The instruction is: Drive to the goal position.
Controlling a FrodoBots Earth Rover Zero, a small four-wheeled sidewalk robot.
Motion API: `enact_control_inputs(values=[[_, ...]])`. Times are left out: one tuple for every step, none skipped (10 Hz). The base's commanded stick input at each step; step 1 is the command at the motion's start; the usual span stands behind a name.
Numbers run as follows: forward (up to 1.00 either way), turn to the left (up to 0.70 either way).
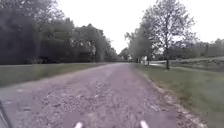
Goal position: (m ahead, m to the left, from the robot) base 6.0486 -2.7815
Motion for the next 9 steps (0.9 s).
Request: enact_control_inputs(values=[[0.7, 0.0], [0.7, 0.0], [0.7, 0.0], [0.7, 0.0], [0.7, 0.0], [0.7, 0.0], [0.7, 0.0], [0.7, 0.0], [0.7, 0.0]])
